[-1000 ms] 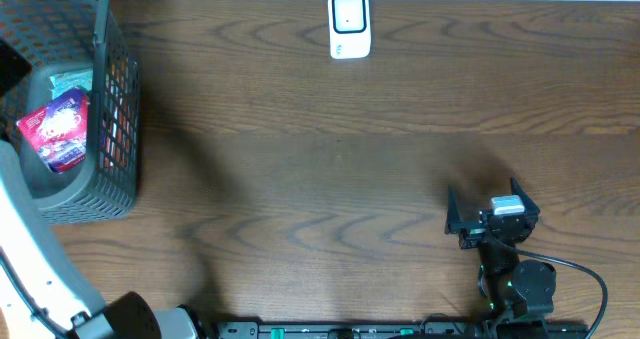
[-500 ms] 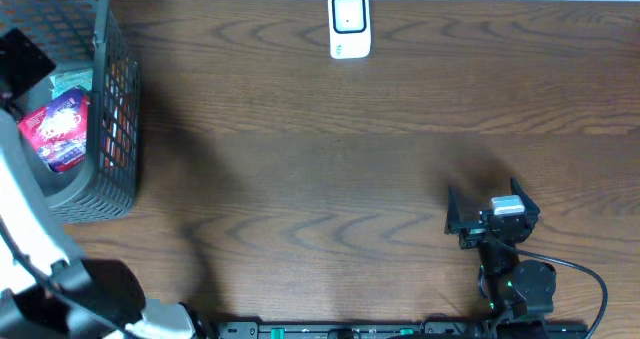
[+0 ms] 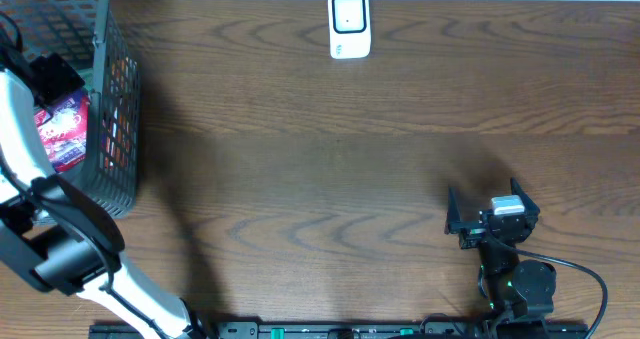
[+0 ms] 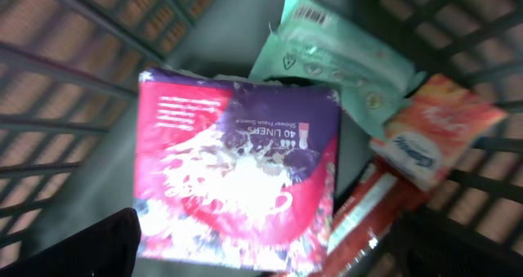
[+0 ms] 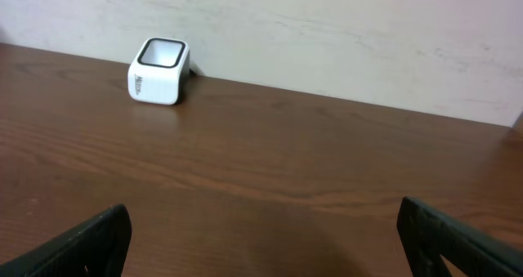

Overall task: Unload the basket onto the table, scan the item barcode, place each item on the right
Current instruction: 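Grasp the purple-pink box in the basket with the left gripper, then carry the purple-pink box to the white scanner with the left gripper, then release the purple-pink box onto the table center, then move the left gripper back into the grey basket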

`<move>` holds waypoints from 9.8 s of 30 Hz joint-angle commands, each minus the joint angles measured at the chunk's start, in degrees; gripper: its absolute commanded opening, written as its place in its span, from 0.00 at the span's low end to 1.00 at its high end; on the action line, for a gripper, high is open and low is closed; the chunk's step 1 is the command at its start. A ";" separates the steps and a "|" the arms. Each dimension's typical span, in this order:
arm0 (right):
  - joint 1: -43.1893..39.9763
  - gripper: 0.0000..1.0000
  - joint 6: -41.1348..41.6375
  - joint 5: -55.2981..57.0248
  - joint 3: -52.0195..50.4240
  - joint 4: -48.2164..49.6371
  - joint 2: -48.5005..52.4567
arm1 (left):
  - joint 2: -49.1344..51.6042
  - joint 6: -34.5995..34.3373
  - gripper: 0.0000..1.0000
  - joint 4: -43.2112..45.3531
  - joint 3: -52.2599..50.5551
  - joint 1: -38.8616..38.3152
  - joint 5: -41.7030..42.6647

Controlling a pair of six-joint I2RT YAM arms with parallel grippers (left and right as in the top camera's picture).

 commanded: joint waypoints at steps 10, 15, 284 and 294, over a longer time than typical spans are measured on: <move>0.20 0.99 -0.79 0.52 -0.13 -0.22 -0.22 | 9.07 0.74 0.98 1.70 0.52 0.22 -0.22; 0.20 0.99 -0.79 0.52 -0.13 -0.22 -0.22 | 9.94 0.72 0.98 1.70 0.46 0.17 -2.36; 0.20 0.99 -0.79 0.52 -0.13 -0.22 -0.22 | 8.98 5.29 0.65 -12.11 -7.21 -2.78 6.10; 0.20 0.99 -0.79 0.52 -0.13 -0.22 -0.22 | 13.90 6.16 0.49 -11.87 -8.07 -2.75 5.57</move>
